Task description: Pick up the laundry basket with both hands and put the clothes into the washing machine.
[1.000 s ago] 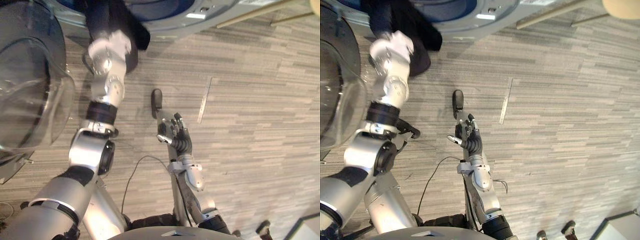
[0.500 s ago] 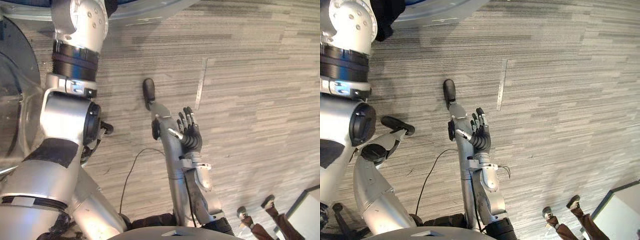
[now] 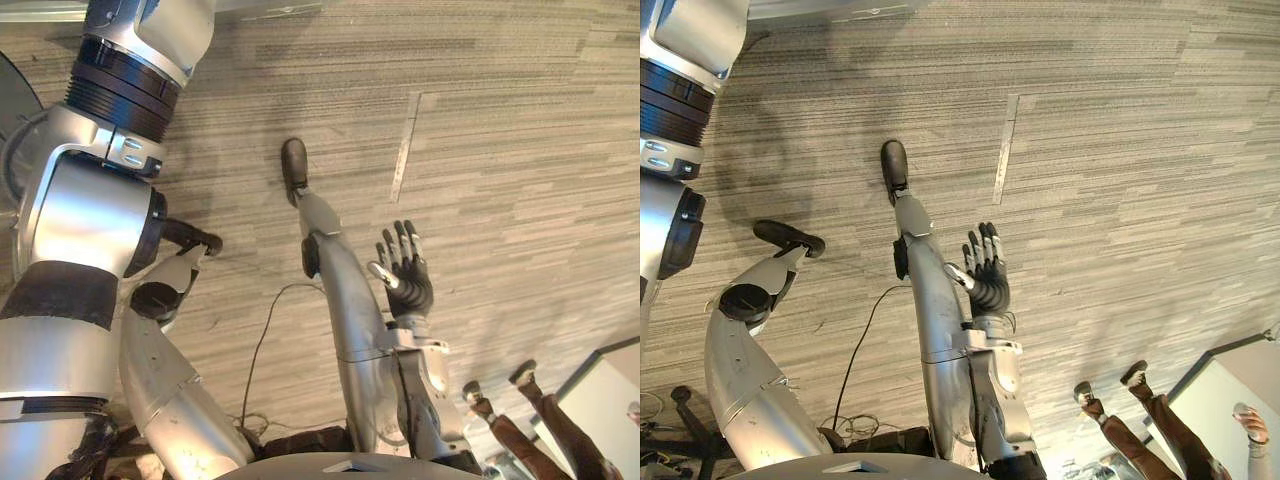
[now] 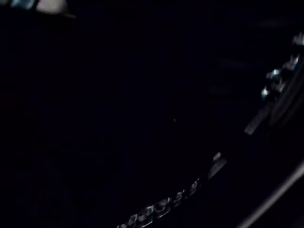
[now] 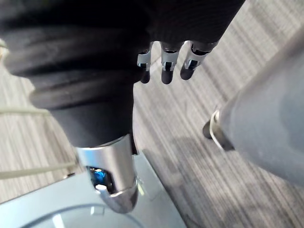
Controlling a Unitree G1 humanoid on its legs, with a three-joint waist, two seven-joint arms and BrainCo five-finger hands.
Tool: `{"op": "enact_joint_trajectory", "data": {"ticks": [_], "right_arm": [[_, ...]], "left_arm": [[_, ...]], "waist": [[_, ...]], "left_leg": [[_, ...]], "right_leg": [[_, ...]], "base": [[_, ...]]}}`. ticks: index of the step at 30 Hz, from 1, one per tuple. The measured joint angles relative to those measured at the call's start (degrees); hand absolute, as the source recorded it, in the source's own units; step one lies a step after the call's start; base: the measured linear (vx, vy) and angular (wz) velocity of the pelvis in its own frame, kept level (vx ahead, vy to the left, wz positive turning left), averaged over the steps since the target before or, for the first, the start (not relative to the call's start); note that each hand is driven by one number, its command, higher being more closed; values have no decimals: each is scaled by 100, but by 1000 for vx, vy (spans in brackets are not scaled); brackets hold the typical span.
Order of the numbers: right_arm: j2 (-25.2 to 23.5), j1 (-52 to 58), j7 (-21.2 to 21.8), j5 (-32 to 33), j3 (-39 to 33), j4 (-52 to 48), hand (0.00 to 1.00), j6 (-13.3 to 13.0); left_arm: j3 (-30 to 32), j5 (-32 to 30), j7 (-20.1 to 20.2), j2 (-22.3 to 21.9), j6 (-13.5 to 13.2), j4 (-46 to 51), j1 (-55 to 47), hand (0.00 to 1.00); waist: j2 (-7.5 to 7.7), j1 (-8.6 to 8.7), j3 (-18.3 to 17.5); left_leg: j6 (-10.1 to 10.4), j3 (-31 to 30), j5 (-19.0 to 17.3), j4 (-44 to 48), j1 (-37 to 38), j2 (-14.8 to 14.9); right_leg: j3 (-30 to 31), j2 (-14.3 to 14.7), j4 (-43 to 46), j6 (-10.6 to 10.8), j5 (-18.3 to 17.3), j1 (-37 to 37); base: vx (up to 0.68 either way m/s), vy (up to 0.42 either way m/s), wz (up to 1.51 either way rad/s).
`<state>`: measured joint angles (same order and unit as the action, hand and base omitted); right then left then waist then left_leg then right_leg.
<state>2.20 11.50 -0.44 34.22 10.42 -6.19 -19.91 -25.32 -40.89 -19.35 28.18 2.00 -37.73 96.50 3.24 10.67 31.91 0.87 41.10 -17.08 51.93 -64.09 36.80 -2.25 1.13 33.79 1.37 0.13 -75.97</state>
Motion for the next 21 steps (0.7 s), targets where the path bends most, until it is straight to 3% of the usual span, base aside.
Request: {"op": "enact_joint_trajectory", "data": {"ticks": [6,9,13,21], "right_arm": [[188,508,129,263,-156,209,0,-26],[191,504,118,263,-181,340,0,-57],[170,497,108,243,-176,406,0,-13],[217,498,106,53,-174,495,0,299]], "left_arm": [[95,-102,83,388,-23,-122,211,0],[690,13,58,86,65,-163,-9,0],[1902,1376,83,-455,144,-534,-620,0],[3417,3426,250,-448,114,-834,-1744,0]], "waist": [[-1,-3,0],[-1,-16,0],[-13,6,6],[-14,-145,7]], "left_leg": [[-1,-8,294,-332,-55,-97],[-3,-38,407,-449,-31,-140],[6,-139,479,-558,179,-194],[37,-152,683,-908,631,-353]], "right_leg": [[-133,-27,-330,-141,192,56],[-209,-63,-356,-164,207,125],[-314,-89,-481,-191,229,459],[-377,-107,-862,-217,392,1028]], "base": [[41,37,9],[26,28,17],[33,47,13],[22,35,9]]}}
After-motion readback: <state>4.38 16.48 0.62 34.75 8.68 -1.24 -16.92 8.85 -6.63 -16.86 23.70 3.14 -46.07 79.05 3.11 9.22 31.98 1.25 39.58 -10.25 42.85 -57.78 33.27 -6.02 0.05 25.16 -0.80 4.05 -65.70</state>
